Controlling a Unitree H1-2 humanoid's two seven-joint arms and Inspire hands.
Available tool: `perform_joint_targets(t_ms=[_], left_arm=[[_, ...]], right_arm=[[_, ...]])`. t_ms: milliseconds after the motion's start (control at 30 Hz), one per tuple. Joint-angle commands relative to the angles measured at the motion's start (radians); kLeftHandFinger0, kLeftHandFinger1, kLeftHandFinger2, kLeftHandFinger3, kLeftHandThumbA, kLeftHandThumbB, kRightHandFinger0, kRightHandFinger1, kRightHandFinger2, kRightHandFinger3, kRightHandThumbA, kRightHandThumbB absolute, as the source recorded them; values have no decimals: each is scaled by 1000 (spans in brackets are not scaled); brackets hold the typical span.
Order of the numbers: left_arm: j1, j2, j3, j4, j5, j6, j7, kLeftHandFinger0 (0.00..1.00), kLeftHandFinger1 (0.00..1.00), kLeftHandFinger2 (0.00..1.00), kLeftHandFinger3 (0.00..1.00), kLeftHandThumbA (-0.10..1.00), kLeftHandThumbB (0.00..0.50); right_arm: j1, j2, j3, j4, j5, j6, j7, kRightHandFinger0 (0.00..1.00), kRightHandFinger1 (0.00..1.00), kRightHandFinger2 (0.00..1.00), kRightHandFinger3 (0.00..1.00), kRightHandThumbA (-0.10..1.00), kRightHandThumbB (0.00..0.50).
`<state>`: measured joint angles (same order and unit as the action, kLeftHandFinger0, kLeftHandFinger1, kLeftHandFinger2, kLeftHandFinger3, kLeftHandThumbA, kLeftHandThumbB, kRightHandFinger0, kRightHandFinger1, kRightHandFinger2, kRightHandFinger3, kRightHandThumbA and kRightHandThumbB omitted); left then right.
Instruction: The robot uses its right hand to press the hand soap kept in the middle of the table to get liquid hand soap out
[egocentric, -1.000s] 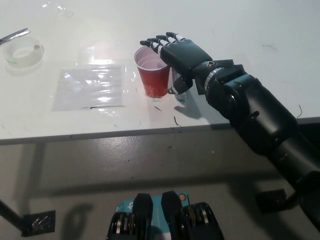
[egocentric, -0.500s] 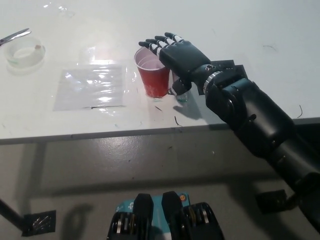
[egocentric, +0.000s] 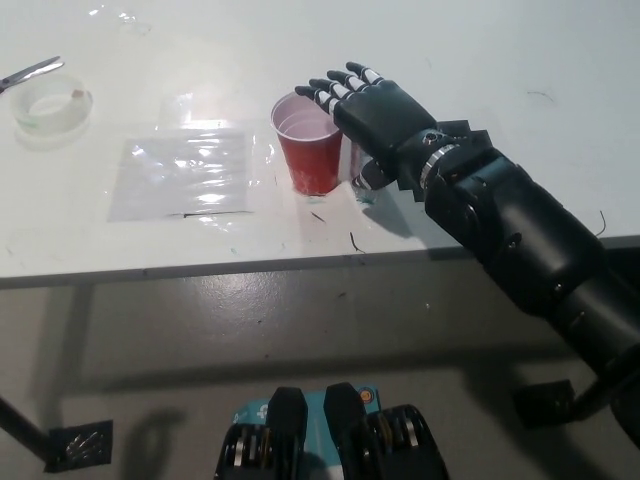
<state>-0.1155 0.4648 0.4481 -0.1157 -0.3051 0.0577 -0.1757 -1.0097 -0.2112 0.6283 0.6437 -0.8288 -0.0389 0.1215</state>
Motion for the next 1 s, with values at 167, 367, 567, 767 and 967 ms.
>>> perform_joint_targets(t_ms=[167,367,567,767,967], left_arm=[[-31,26,16,-39,0,-22,24,273,397,480,592,862,82],[-28,23,19,-42,3,-19,27,278,405,482,584,882,96],[-33,21,21,-44,3,-20,29,254,385,472,587,883,83],[-36,25,25,-42,10,-32,30,261,393,477,591,886,80],[-41,23,27,-41,-3,-34,25,257,393,479,596,881,130]], right_arm=[[76,10,19,73,3,18,59,1000,1000,1000,1000,1000,486],[88,18,15,86,7,23,60,1000,1000,1000,1000,1000,493],[102,19,15,88,10,15,45,1000,1000,1000,1000,1000,500],[111,26,6,126,15,0,8,1000,1000,1000,1000,1000,463],[128,28,4,134,17,3,-9,1000,1000,1000,1000,1000,462]])
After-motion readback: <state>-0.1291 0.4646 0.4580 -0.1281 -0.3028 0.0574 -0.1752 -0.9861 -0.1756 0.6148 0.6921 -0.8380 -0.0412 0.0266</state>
